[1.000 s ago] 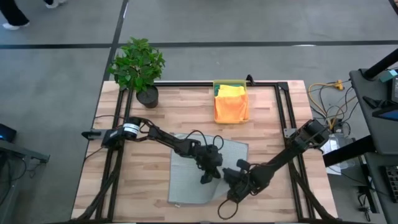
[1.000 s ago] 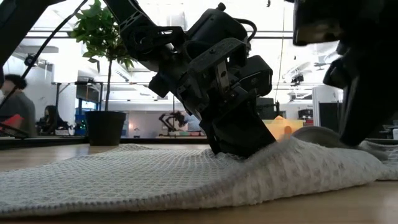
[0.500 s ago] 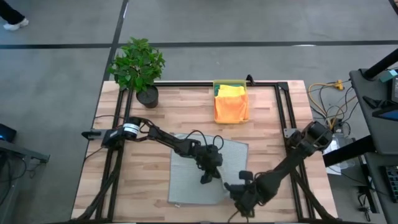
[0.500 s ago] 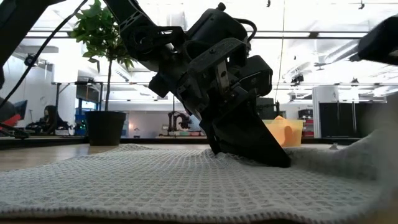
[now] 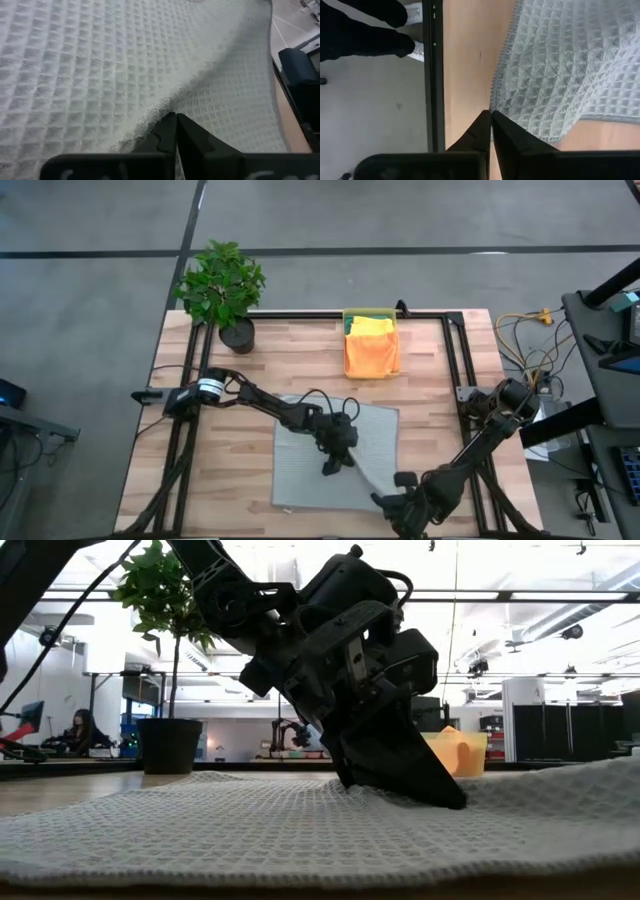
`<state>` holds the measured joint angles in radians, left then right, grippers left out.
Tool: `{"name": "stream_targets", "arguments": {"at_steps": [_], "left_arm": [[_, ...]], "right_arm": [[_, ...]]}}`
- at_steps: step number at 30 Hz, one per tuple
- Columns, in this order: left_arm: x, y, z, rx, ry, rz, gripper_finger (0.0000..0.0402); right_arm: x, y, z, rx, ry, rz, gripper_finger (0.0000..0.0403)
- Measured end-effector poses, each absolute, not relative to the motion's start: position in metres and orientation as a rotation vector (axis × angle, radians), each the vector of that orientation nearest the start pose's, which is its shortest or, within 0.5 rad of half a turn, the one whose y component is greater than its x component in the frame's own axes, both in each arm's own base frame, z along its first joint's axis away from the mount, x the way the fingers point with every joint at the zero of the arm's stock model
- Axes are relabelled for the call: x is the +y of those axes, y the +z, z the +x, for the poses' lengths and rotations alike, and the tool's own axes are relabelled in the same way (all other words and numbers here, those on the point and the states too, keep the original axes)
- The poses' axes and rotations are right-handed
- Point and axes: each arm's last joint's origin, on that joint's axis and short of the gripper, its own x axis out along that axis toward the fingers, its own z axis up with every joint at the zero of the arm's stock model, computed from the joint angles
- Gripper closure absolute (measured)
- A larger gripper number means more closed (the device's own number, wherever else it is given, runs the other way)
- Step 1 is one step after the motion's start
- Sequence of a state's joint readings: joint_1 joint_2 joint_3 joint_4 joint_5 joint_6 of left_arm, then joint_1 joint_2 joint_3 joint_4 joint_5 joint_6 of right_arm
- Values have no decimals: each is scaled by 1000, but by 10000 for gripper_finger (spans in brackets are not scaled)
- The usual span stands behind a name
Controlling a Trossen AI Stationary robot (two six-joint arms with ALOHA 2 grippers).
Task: Fold microfiber towels
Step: Fold the gray microfiber towel
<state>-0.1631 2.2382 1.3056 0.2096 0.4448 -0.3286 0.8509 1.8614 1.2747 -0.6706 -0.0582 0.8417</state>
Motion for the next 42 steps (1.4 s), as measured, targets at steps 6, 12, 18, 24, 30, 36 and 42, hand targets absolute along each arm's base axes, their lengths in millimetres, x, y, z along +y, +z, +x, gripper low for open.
{"name": "stream_targets", "arguments": {"at_steps": [6,12,18,24,30,36,42], "left_arm": [[-82,113,436,803,-497,-420,402],[-74,157,429,763,-518,-422,402],[-78,191,398,902,-478,-321,402],[-94,186,352,1016,-363,-234,402],[-112,153,312,1114,-264,-407,402],[-127,136,289,1141,-205,-531,402],[-132,135,287,1153,-192,-550,402]], "right_arm": [[276,188,240,1371,240,248,349],[272,198,238,1324,194,263,303],[228,202,253,1077,-176,256,343],[152,173,273,998,-363,409,392],[89,154,268,978,-438,533,394],[51,137,253,1074,-497,543,394],[28,125,245,1129,-594,579,394]]}}
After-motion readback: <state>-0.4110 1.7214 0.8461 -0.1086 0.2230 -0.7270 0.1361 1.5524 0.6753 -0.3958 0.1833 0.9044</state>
